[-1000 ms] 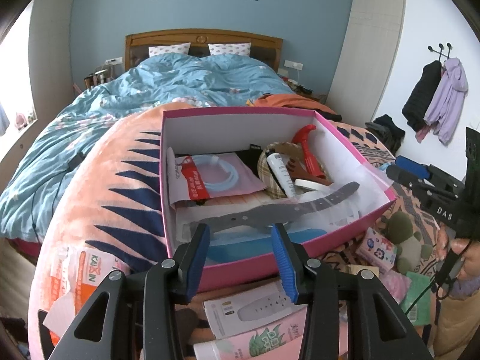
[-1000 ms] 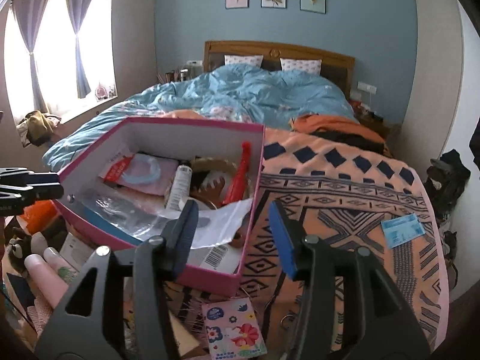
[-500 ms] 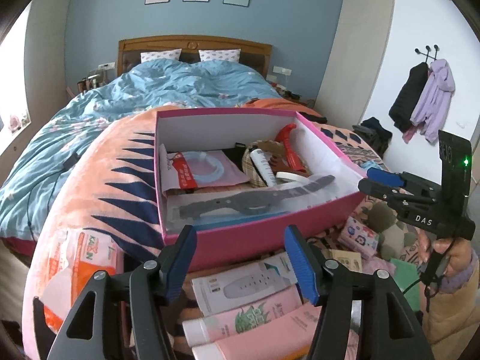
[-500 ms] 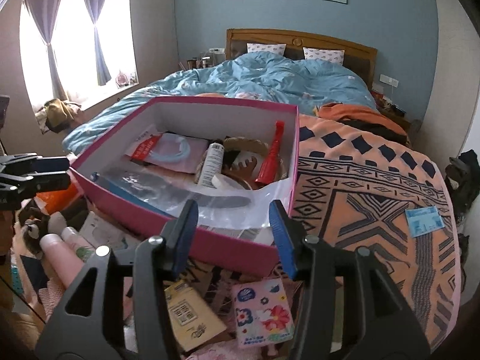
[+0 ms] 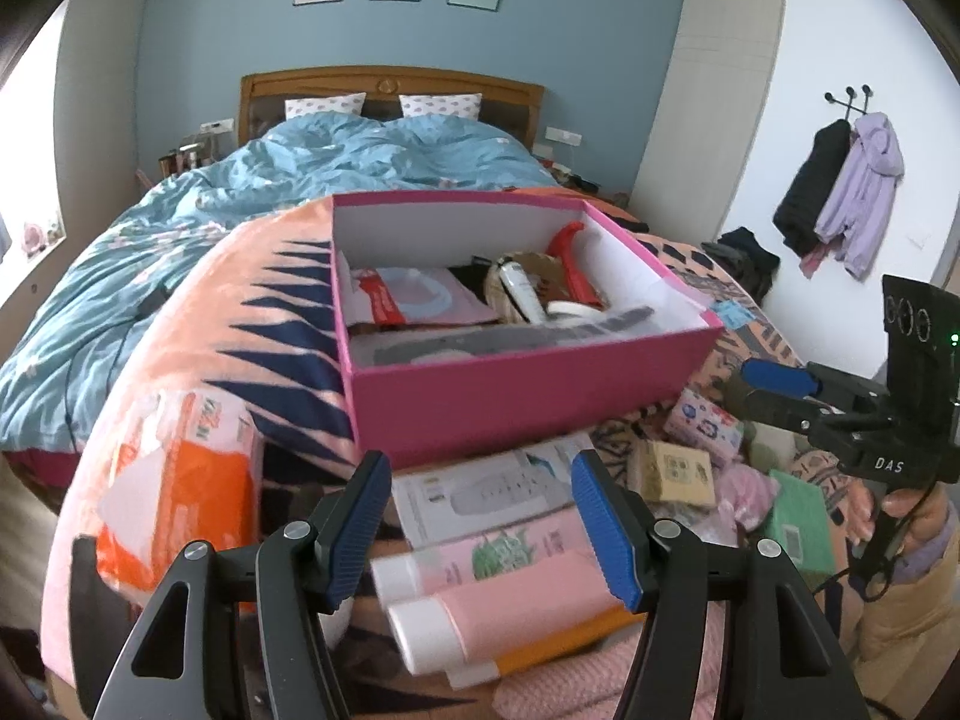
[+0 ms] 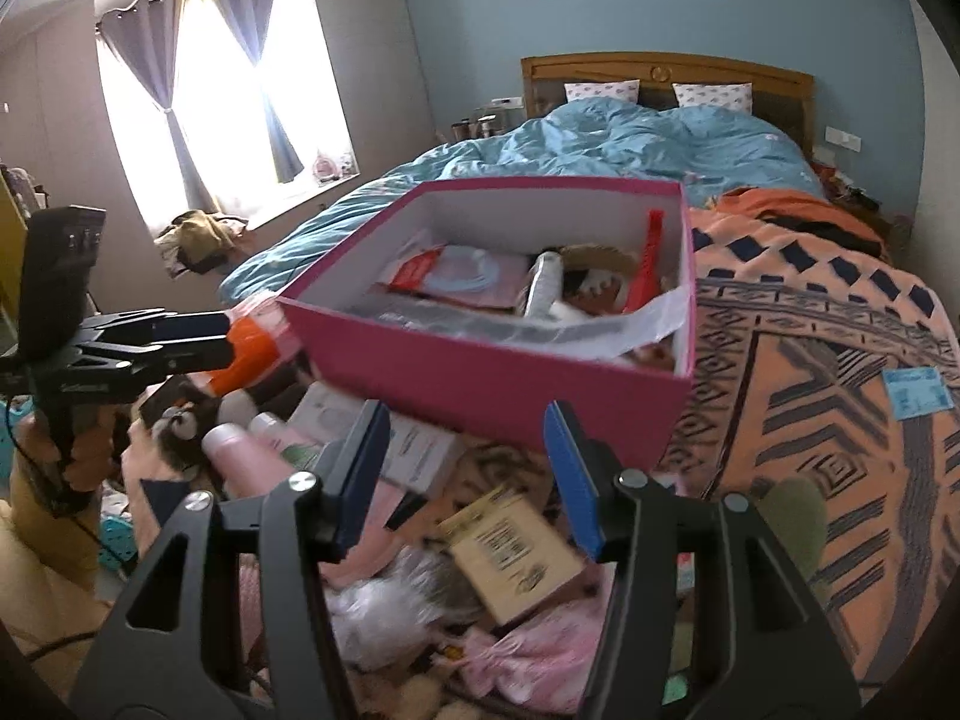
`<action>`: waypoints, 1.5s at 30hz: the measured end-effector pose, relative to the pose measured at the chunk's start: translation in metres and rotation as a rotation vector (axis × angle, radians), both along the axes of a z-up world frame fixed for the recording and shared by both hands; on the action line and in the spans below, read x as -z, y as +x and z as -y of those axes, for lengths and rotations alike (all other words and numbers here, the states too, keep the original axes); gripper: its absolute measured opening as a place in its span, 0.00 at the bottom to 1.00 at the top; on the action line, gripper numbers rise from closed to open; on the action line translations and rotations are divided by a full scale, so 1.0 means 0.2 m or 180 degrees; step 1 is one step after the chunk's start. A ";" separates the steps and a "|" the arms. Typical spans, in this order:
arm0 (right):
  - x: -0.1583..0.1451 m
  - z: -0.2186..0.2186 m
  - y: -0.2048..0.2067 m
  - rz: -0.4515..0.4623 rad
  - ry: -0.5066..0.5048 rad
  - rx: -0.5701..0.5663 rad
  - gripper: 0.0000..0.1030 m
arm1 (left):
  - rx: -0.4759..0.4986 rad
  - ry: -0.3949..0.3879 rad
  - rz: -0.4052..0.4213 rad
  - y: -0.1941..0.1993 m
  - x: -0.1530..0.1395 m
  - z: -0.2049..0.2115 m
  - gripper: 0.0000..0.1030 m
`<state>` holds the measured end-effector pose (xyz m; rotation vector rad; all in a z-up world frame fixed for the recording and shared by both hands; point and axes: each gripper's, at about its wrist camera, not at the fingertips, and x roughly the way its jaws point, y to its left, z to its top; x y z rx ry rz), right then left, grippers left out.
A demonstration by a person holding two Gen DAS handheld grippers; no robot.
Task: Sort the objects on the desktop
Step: 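Move the right tool toward the green plush toy on the blanket, then close the right tool on the green plush toy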
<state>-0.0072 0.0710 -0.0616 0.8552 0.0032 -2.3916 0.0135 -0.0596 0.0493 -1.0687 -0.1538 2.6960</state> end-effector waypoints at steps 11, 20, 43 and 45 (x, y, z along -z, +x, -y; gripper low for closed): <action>0.11 -0.13 0.22 0.0238 -0.0155 0.0175 0.54 | 0.0475 -0.0058 0.0151 0.13 0.11 -0.19 0.62; 0.15 -0.34 0.44 0.0300 -0.0238 0.0586 0.54 | 0.0810 0.0012 0.0041 0.24 0.08 -0.31 0.62; 0.28 -0.83 0.15 0.0427 -0.0210 0.1290 0.54 | 0.1486 -0.0230 0.0573 -0.15 0.13 -1.15 0.62; 0.29 -0.84 0.12 0.0444 -0.0214 0.1262 0.54 | 0.1491 -0.0251 0.0617 -0.17 0.15 -1.17 0.62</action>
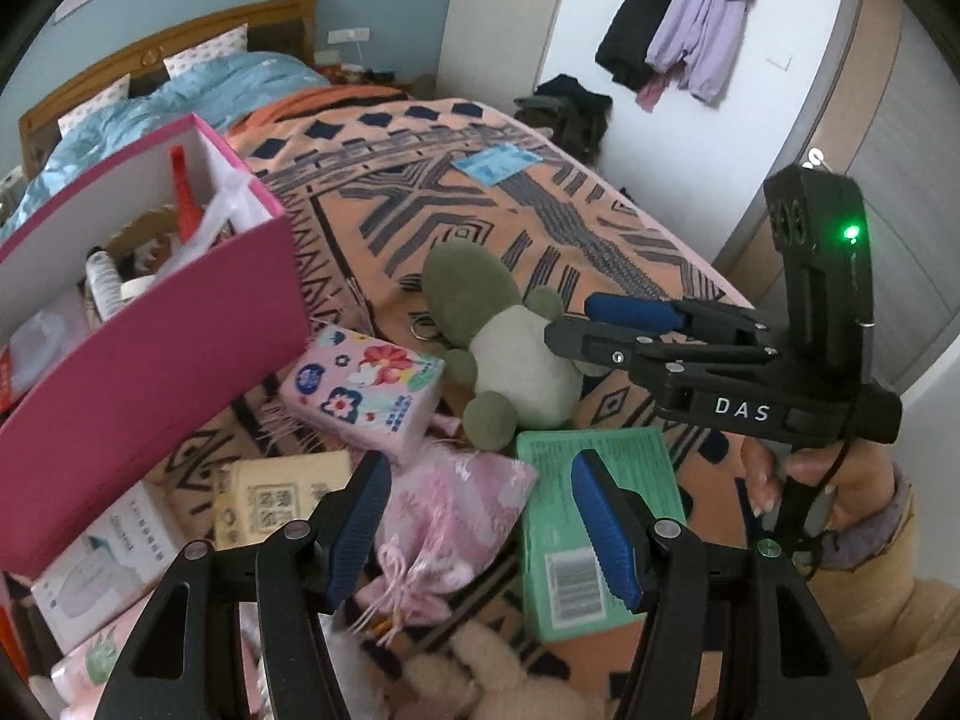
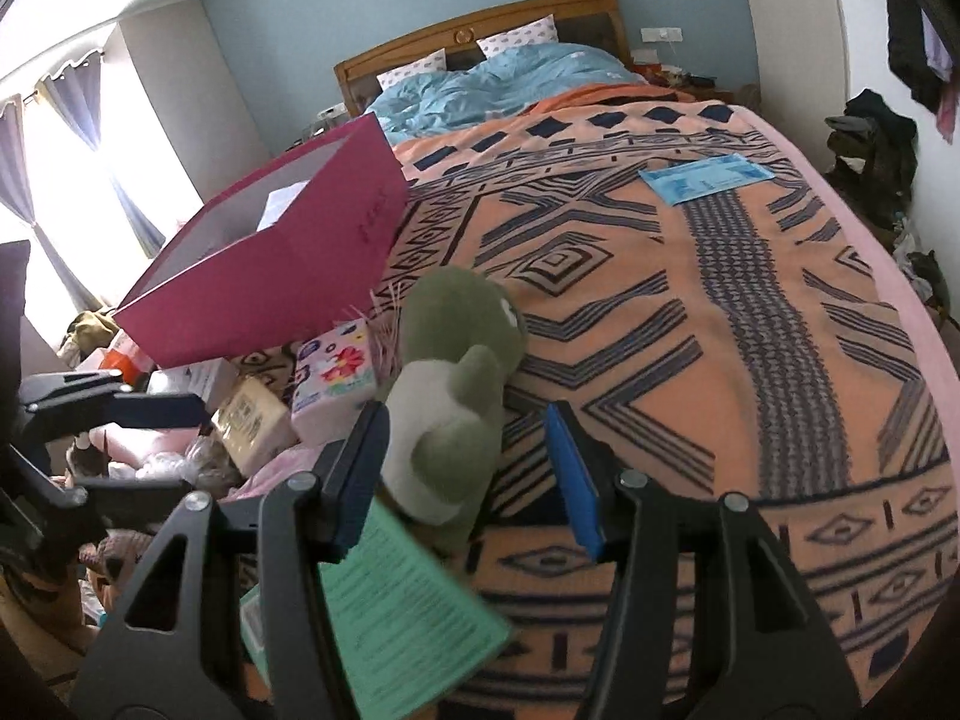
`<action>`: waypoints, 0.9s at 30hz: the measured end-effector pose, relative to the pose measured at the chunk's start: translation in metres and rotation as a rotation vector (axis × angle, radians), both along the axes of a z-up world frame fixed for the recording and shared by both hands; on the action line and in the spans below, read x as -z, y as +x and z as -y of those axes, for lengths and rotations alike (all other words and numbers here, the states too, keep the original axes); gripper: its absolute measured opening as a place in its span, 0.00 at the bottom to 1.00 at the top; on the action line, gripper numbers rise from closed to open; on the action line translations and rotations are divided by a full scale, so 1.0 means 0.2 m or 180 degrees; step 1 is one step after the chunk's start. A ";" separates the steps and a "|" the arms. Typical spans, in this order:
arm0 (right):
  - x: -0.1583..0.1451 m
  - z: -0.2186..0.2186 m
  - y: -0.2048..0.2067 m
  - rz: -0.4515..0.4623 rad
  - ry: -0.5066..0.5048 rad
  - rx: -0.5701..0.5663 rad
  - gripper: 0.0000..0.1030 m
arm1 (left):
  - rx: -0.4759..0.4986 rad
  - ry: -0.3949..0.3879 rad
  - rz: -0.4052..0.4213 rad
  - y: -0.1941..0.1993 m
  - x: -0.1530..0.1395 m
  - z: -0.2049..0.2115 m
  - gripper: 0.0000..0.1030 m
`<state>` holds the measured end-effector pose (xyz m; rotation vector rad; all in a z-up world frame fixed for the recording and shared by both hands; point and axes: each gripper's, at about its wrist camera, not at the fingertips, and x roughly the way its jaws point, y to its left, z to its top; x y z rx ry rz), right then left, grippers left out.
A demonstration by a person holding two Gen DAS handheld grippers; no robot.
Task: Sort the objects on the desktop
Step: 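Close the right tool on the green plush toy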
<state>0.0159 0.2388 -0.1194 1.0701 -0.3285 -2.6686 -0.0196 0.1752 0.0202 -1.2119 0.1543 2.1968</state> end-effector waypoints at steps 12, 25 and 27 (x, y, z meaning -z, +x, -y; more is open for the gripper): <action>-0.01 -0.03 -0.20 0.0058 -0.0124 -0.0212 0.54 | -0.0010 -0.0052 0.0160 -0.10 0.06 -0.05 0.62; 0.09 0.07 -0.47 0.0496 -0.0097 -0.0714 0.61 | -0.0057 0.0000 0.0254 -0.12 0.07 0.00 0.62; 0.09 0.05 -0.46 0.0458 -0.0205 -0.0679 0.58 | -0.0070 0.0021 0.0255 -0.12 0.06 0.01 0.62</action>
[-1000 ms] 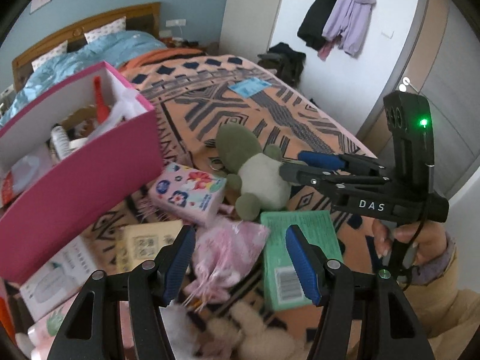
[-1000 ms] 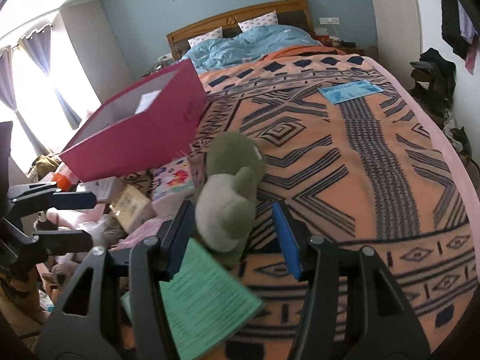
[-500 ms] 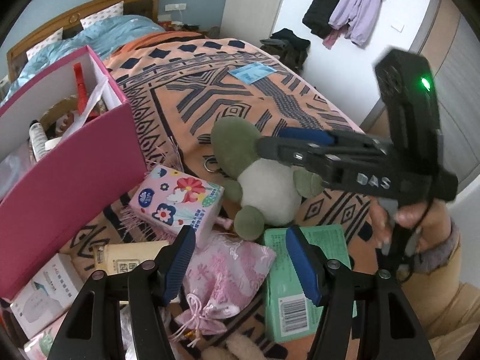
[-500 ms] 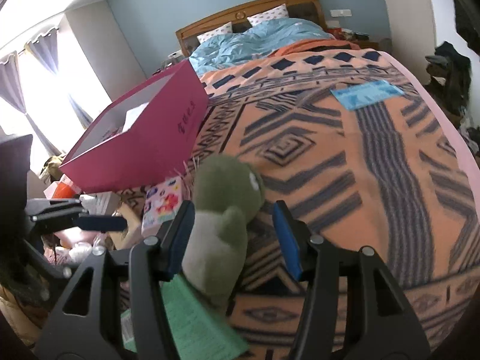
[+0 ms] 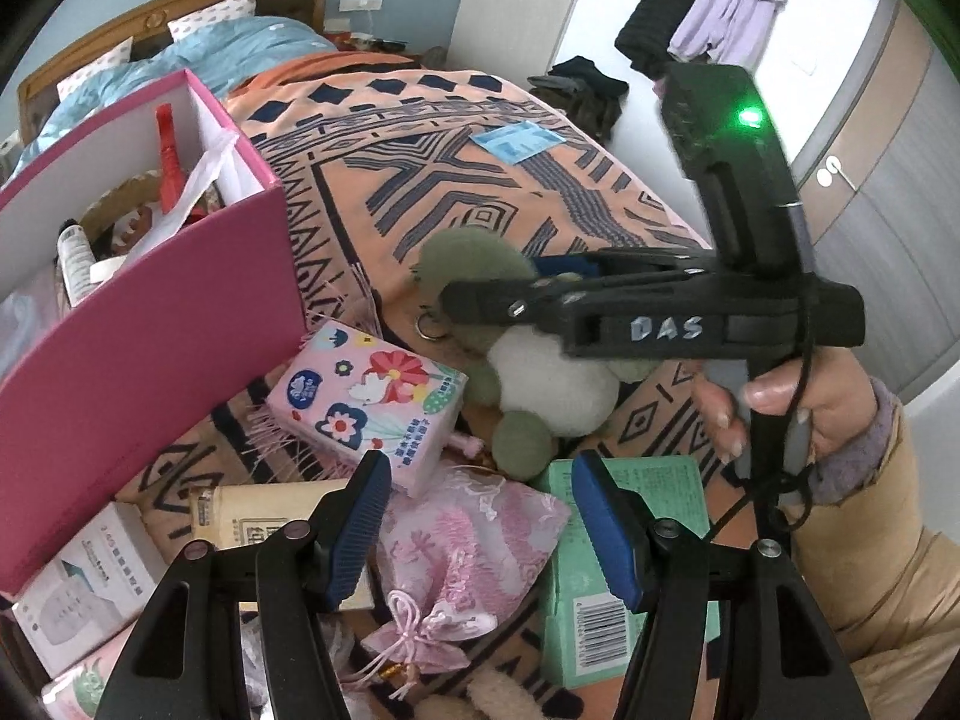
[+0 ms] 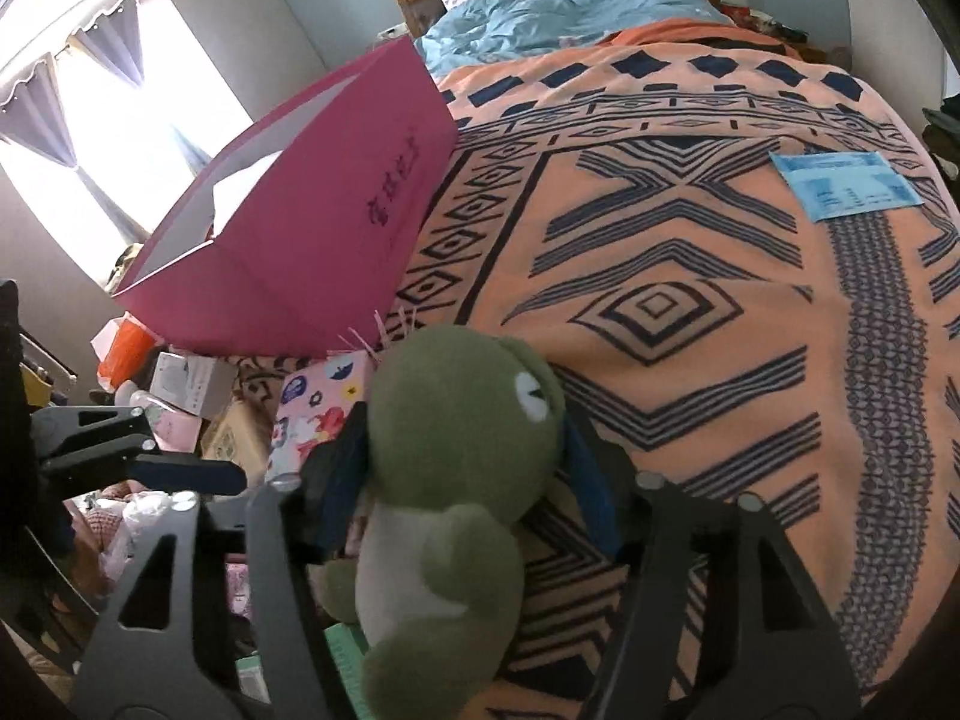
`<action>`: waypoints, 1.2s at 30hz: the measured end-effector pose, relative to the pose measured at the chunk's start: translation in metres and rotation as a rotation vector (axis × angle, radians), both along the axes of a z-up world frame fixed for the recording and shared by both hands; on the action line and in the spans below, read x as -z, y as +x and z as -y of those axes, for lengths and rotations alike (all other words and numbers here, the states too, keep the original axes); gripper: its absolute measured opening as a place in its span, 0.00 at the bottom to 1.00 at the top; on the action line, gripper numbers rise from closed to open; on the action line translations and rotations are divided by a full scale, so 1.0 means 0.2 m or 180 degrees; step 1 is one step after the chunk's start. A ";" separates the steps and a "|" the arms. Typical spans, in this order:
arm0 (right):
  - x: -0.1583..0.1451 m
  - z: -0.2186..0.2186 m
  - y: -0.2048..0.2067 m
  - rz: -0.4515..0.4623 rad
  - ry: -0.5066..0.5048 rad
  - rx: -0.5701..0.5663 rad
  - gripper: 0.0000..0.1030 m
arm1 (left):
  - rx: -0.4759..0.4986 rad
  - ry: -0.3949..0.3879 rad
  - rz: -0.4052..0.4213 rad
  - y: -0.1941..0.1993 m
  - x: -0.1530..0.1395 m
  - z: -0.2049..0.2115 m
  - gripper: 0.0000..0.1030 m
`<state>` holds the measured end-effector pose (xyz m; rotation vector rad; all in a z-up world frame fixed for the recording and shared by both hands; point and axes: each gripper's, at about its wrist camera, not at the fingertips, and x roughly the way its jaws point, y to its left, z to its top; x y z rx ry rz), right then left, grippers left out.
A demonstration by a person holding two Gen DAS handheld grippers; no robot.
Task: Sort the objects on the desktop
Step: 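Close the right tool on the green plush toy, then lift the plush toy and carry it toward the pink box with the right tool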
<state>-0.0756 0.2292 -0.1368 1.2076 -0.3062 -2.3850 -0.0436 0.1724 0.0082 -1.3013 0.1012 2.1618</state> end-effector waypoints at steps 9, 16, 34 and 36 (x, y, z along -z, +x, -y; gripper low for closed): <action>-0.27 -0.10 0.20 -0.0463 -0.0556 0.0560 0.58 | 0.0188 0.0248 0.0065 0.07 -0.04 0.01 0.62; -0.33 0.13 0.23 -0.0533 -0.0877 0.0523 0.59 | 0.0052 0.0431 0.0140 0.09 -0.05 0.13 0.62; -0.04 0.34 0.19 0.0027 -0.1064 0.0554 0.62 | -0.0903 0.0916 0.0398 -0.09 0.03 0.74 0.48; -0.05 0.38 0.21 -0.0024 -0.0851 0.0495 0.64 | -0.0858 0.0907 0.0385 -0.07 0.03 0.74 0.50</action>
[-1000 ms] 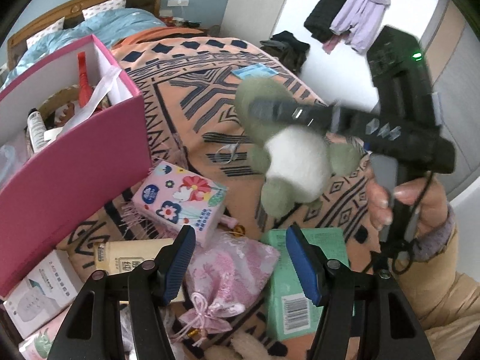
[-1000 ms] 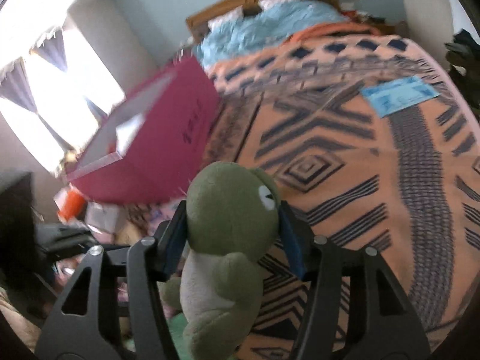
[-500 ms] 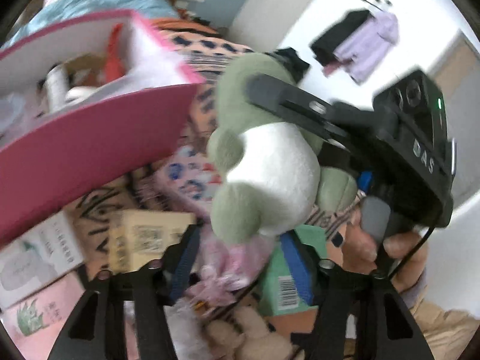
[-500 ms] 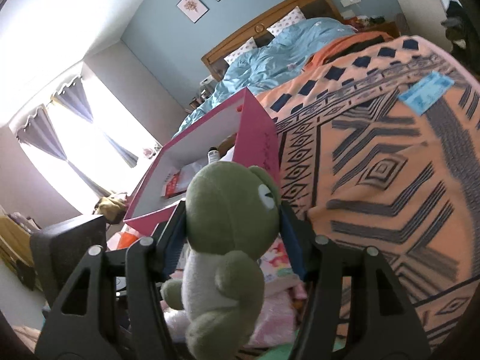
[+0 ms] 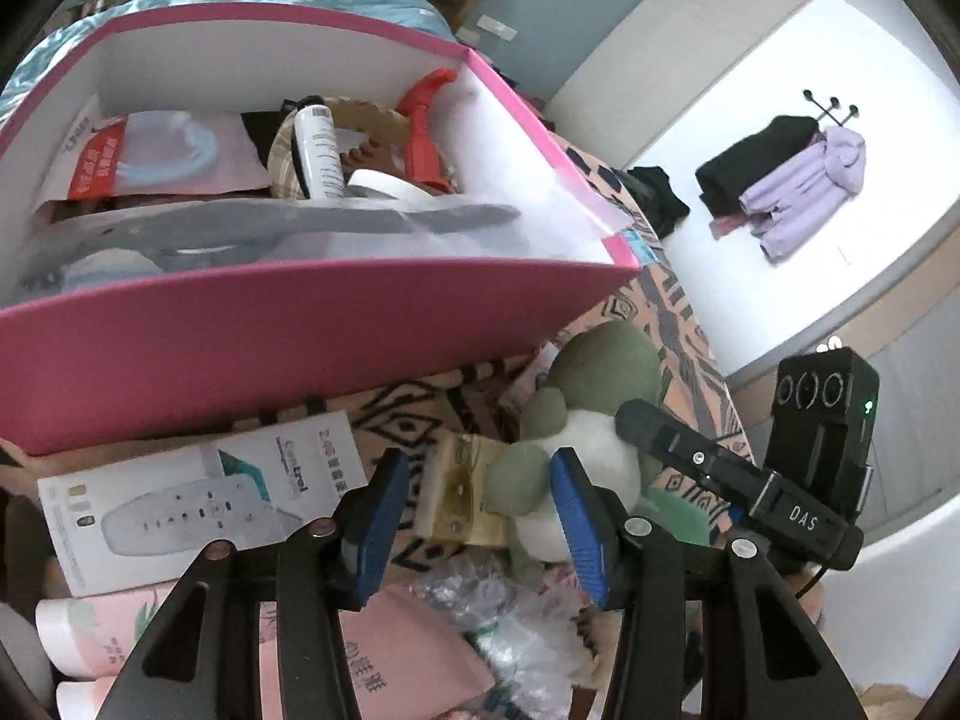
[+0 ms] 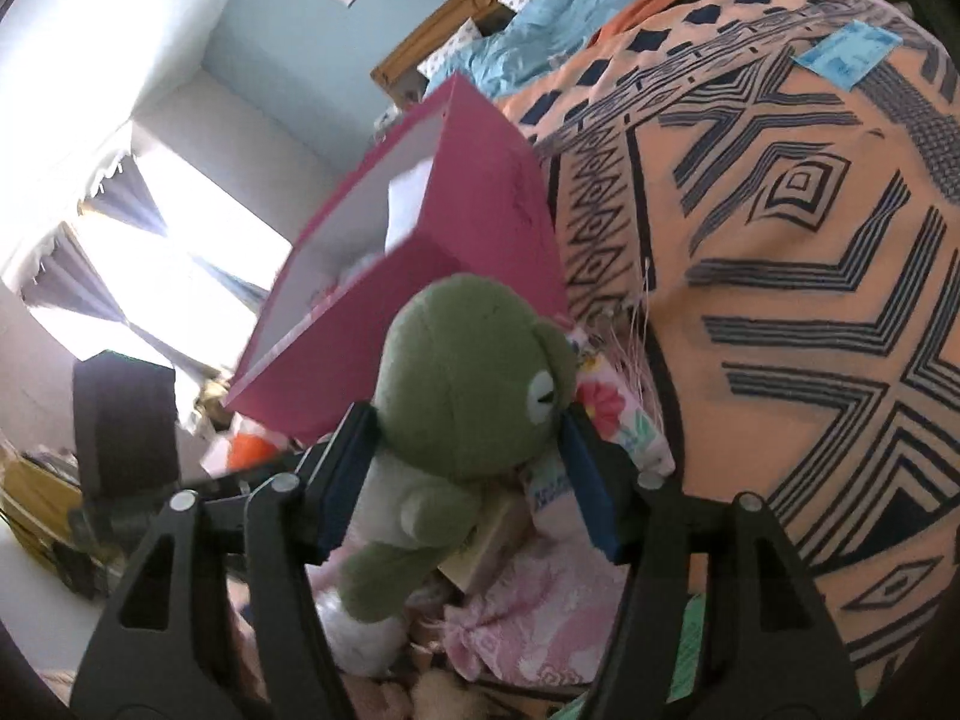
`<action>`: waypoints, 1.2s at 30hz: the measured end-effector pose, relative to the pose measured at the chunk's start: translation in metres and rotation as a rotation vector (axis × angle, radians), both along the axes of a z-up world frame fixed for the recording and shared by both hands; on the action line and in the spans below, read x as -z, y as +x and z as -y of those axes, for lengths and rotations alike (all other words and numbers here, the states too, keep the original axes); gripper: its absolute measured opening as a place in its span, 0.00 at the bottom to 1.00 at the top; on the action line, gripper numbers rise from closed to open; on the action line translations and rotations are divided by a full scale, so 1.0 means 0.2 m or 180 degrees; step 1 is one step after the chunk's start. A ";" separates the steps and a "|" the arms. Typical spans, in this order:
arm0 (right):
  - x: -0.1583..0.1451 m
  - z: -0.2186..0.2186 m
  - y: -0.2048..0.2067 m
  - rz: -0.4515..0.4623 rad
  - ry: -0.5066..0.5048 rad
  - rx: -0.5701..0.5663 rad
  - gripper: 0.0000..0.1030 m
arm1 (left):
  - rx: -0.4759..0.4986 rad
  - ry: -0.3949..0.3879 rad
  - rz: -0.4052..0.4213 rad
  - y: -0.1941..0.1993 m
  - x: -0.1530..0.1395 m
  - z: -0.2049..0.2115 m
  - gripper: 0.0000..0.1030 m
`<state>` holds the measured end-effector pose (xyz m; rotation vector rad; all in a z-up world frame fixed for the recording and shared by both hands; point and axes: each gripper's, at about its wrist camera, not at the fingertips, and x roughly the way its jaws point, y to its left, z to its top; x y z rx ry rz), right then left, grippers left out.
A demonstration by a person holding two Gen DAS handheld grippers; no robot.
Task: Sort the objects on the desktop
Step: 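Lift the plush toy and carry it toward the pink box with the right tool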
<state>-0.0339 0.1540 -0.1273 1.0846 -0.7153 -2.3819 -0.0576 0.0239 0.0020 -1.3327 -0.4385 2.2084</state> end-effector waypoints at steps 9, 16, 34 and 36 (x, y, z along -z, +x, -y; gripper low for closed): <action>-0.14 0.02 0.03 -0.0499 0.0941 -0.0205 0.80 | 0.0495 -0.0468 -0.0446 0.20 -0.11 -0.11 0.59; -0.13 0.08 -0.13 -0.0503 0.0899 -0.0551 0.80 | 0.0868 -0.0854 -0.0639 0.27 -0.14 -0.29 0.70; -0.11 0.07 -0.04 -0.0337 0.0884 -0.0619 0.62 | 0.0241 -0.0316 -0.0050 -0.01 -0.03 -0.05 0.58; -0.11 0.07 -0.03 -0.0334 0.0874 -0.0597 0.62 | 0.0330 -0.0355 -0.0087 0.01 -0.02 -0.08 0.58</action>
